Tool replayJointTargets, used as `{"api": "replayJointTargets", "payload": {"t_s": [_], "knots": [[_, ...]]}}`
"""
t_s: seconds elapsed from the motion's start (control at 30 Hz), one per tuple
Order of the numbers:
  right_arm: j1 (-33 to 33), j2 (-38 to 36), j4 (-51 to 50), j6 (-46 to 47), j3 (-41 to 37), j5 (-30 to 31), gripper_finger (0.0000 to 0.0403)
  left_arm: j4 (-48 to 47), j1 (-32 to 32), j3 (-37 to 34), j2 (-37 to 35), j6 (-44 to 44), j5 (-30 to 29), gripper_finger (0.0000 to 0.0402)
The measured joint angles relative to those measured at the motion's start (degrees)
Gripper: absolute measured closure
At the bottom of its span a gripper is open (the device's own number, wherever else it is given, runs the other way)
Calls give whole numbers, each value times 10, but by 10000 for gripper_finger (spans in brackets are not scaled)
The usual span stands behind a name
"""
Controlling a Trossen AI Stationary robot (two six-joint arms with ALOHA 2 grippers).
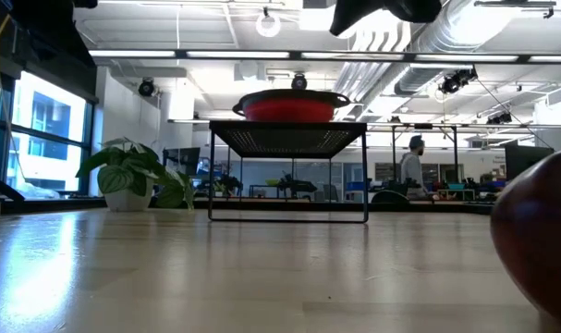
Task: Pick & Place Fruit
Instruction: Put the pear into the red strainer bowl
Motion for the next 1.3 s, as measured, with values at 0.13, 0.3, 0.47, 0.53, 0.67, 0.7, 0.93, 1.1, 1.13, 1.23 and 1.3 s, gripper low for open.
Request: {"api": "replayJointTargets", "payload": {"t_s": [0.13, 0.3, 0.47, 0.53, 0.67, 0.7, 0.93, 1.1, 1.13, 1.23, 1.3], "knots": [[0, 0, -2, -2, -14, -12, 399, 3, 0, 0, 0, -25, -9, 402], [0, 0, -5, -20, -23, -12, 399, 17, 0, 0, 0, -86, -41, 402], [-1, 0, -7, -22, -24, -14, 399, 39, 0, 0, 8, -92, -46, 402], [-1, 0, -7, -25, -24, -14, 399, 38, 0, 0, 18, -92, -45, 402], [-2, 0, -6, -37, -24, -14, 399, 42, 0, 0, 44, -95, -29, 402], [-4, 0, -7, -37, -24, -14, 399, 47, 0, 0, 53, -95, -17, 402], [-12, 0, -6, -37, -24, -14, 399, 65, 0, 0, 114, -131, 69, 402], [-13, 0, -7, -38, -24, -17, 399, 62, 0, 0, 131, -144, 130, 402], [-13, 0, -7, -39, -24, -17, 399, 61, -2, 0, 132, -145, 140, 402], [-13, 0, -7, -52, -24, -16, 399, 69, -32, 0, 132, -160, 141, 402], [-16, 0, -7, -52, -24, -17, 399, 88, -64, 0, 132, -167, 123, 402]]}}
